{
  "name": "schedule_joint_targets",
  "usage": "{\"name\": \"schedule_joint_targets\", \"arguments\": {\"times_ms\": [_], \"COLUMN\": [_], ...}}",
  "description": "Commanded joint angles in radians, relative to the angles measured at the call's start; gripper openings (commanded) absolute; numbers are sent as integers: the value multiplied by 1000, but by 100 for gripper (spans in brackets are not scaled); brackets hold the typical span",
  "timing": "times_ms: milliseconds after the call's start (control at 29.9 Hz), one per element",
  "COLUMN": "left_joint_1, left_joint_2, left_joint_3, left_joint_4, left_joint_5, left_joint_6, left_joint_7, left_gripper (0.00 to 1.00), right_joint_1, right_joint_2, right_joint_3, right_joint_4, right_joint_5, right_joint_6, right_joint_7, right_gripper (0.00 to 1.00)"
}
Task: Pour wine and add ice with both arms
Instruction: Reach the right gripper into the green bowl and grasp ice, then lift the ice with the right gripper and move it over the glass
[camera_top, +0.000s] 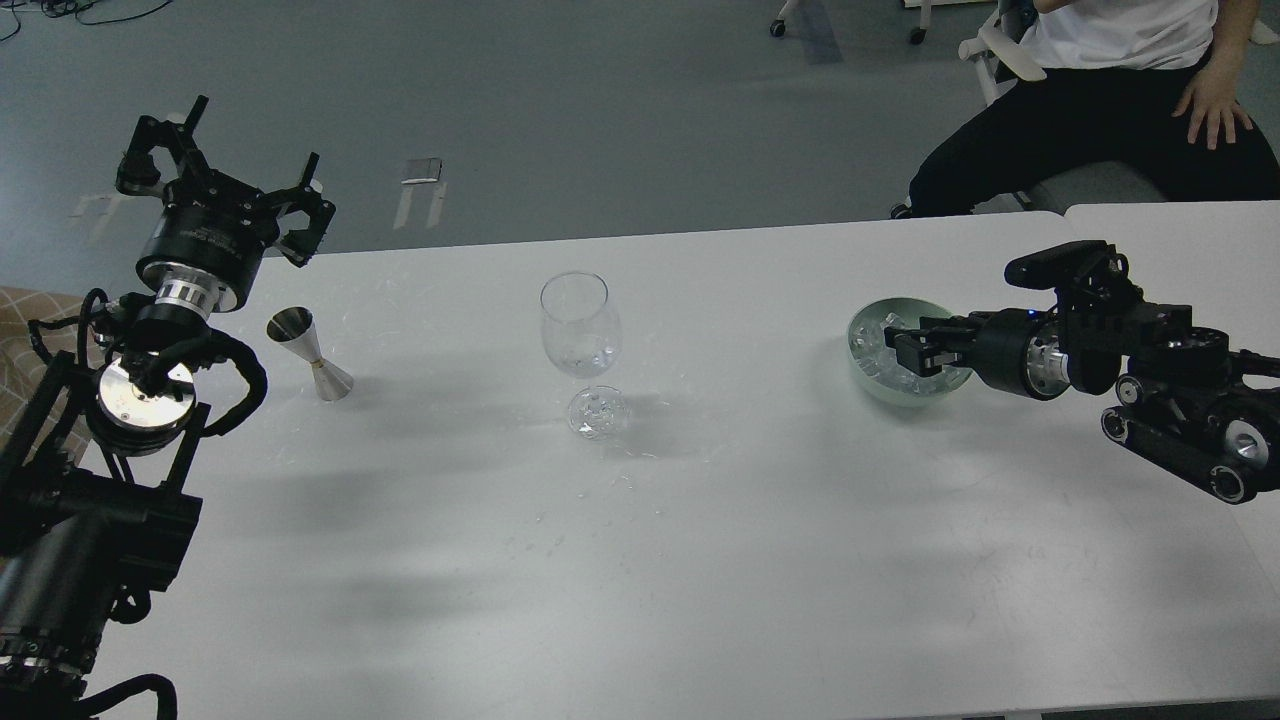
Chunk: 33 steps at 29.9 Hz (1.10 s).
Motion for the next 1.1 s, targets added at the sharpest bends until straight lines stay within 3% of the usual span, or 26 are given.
{"name": "schedule_joint_targets", "arguments": {"times_ms": [0, 301, 568, 869, 1070], "left_joint_1": [0, 2, 3, 5, 3], "left_joint_2": [-11, -23, -22, -22, -23], "left_joint_3": [0, -2, -2, -2, -3], "left_joint_4": [5, 5, 5, 3, -1], "left_joint_5": [0, -15, -17, -17, -17], "left_joint_6": [-1, 2, 7, 8, 8], "left_joint_7": [-10, -13, -19, -19, -19], "left_gripper": [98, 97, 98, 98, 98], "right_joint_1": [-1, -1, -4, 13, 28], "right_joint_2": [20, 23, 22, -95, -133], "right_joint_3": [1, 1, 1, 41, 251], "right_joint_4": [-27, -27, -10, 132, 211], "right_joint_5": [0, 3, 6, 12, 15], "right_joint_6": [0, 0, 0, -8, -8], "right_joint_7": [0, 0, 6, 8, 5], "right_gripper": [38, 34, 1, 0, 1]}}
